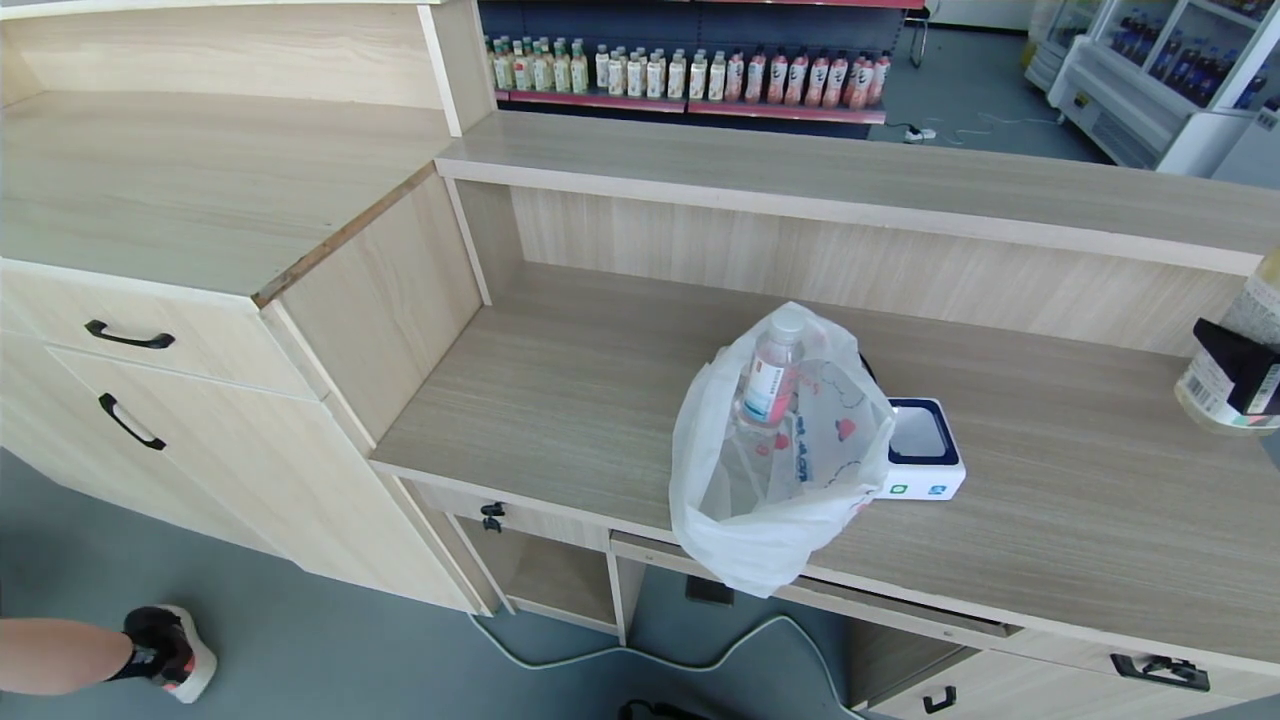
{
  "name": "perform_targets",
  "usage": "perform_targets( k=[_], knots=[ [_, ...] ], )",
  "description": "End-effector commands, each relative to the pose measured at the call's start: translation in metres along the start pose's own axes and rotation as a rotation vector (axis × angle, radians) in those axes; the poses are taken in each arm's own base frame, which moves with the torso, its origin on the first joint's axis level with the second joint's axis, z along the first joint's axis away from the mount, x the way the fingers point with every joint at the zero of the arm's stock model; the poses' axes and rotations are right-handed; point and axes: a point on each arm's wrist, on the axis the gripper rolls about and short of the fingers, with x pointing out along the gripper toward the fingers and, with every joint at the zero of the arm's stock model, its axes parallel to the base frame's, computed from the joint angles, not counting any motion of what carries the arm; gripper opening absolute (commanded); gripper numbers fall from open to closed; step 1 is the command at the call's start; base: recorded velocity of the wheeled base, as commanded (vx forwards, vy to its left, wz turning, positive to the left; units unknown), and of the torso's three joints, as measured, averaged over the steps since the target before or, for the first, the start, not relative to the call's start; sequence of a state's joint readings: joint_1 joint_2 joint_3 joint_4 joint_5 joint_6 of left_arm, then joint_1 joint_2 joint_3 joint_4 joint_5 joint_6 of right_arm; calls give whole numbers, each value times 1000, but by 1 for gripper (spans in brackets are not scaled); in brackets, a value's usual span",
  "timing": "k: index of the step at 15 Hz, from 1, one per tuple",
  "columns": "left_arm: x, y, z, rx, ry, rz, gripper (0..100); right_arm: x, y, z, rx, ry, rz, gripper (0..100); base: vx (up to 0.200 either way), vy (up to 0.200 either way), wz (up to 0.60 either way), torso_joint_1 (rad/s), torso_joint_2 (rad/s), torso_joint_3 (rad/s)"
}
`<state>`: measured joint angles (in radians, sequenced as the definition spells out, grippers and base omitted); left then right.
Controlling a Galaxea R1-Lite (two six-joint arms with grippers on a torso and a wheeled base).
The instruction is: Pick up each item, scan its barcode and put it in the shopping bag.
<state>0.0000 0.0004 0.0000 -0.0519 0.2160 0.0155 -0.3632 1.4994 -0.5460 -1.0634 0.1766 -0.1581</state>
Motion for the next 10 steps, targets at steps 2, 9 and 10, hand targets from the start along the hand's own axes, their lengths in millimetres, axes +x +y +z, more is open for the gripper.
perform_targets(
  k=[2,9,10],
  knots=[
    [0,0,0,0,-1,0,100,-8,17,-4,56,-22,58,0,0,0,0,0,0,0],
    [0,0,0,0,-1,0,100,9,47,-10,215,-7,180,0,0,0,0,0,0,0],
    [0,0,0,0,-1,-1,100,8,53,-8,215,-23,206,0,0,0,0,0,0,0]
  ],
)
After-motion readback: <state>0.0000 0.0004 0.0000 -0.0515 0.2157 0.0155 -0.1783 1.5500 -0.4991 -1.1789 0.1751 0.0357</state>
